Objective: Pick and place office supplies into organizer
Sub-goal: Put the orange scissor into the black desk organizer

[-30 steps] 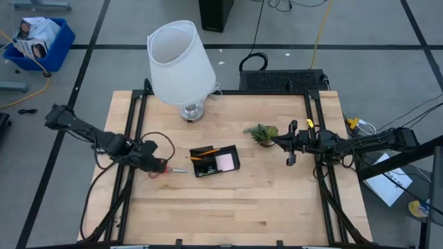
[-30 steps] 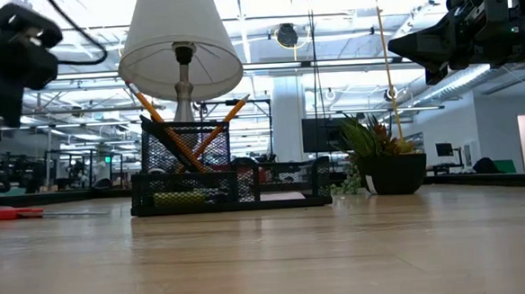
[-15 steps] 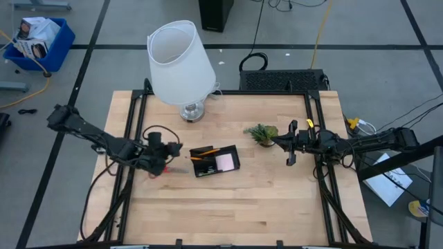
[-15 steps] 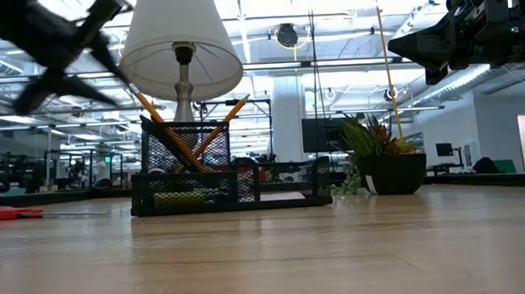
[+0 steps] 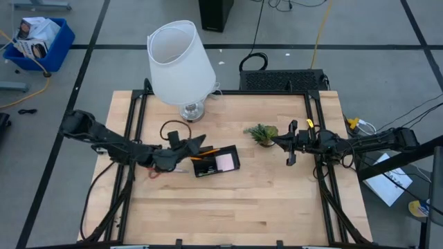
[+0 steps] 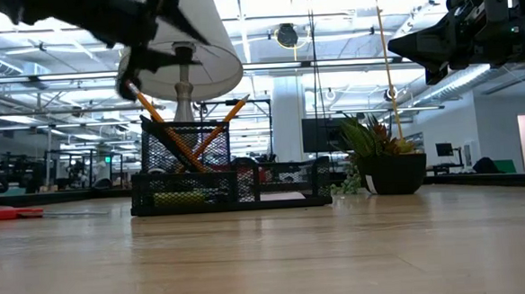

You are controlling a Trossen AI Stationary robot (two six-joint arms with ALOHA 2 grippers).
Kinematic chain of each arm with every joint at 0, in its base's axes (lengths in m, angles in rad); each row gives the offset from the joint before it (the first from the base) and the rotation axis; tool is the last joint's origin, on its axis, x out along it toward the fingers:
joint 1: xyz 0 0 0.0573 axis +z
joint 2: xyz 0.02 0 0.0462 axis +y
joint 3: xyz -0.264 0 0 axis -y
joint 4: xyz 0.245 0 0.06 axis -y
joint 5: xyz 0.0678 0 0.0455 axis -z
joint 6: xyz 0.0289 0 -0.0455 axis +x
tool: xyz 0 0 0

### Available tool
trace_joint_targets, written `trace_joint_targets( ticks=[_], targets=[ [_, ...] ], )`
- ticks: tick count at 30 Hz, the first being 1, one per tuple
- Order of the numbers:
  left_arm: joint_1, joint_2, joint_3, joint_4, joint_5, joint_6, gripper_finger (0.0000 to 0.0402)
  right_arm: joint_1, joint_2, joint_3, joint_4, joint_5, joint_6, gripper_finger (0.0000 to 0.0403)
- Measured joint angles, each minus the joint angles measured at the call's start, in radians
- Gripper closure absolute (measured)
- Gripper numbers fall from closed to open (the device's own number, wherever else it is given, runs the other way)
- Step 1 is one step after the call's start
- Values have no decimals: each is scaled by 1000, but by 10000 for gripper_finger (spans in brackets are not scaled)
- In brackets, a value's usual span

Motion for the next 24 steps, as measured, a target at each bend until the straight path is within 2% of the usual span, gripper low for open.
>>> trace_joint_targets(
  ticks=[3, 6, 10, 14, 18, 24],
  targets=[
    [33, 51, 6, 135, -62, 122, 266, 0, 0, 0, 0, 0, 0, 403],
    [71, 86, 20, 244, -67, 84, 266, 0, 0, 0, 0, 0, 0, 403],
    [99, 86, 20, 261, -3, 43, 266, 0, 1, 0, -2, 0, 0, 403],
    [114, 86, 20, 262, 10, 95, 266, 0, 1, 0, 0, 0, 0, 403],
    [129, 86, 20, 280, 12, -52, 266, 0, 1, 0, 0, 0, 0, 403],
    [161, 84, 19, 371, -36, -406, 266, 0, 2, 0, 0, 0, 0, 403]
  ],
)
